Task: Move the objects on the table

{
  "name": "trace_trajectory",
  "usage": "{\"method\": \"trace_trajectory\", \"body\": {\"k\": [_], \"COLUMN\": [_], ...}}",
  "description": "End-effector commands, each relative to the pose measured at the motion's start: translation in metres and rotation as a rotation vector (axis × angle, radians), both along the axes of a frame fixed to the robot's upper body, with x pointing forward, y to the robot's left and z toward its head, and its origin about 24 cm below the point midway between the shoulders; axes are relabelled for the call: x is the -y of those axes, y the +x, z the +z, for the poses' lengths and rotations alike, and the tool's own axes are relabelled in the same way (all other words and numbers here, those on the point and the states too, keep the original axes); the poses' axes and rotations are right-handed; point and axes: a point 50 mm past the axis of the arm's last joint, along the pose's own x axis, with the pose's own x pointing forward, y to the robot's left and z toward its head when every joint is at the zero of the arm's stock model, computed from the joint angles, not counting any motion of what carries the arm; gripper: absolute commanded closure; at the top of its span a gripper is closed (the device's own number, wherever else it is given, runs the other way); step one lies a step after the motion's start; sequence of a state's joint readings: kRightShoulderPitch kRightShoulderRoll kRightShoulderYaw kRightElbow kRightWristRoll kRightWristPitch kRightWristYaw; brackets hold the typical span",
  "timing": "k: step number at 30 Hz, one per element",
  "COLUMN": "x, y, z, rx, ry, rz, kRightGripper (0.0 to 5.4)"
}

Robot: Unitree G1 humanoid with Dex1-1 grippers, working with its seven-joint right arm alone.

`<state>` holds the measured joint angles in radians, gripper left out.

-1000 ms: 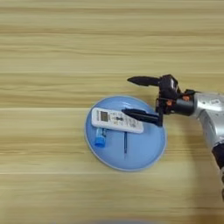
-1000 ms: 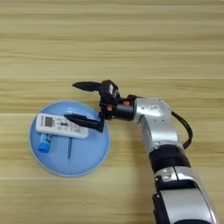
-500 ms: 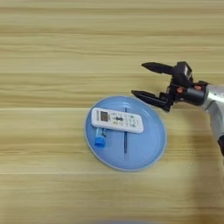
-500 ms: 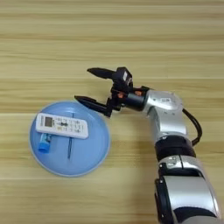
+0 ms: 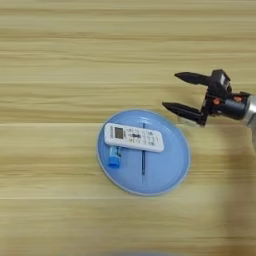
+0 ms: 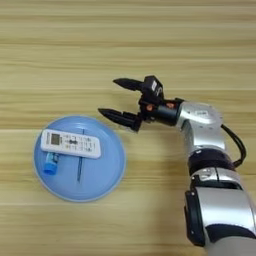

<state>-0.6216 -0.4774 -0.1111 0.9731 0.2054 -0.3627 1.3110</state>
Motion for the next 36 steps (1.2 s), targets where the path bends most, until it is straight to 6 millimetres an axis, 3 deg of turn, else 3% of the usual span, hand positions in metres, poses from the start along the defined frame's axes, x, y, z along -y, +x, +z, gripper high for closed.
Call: {"method": "trace_trajectory", "body": {"k": [1,36], "x": [0.013,0.033], "y": [0.019,0.019], "z": [0.04,0.006], "rx": [0.131,-0.008], "ry": [-0.058,-0.332], "rz": [-0.072,-0.265], "kRightGripper": [0.02,0.02]}}
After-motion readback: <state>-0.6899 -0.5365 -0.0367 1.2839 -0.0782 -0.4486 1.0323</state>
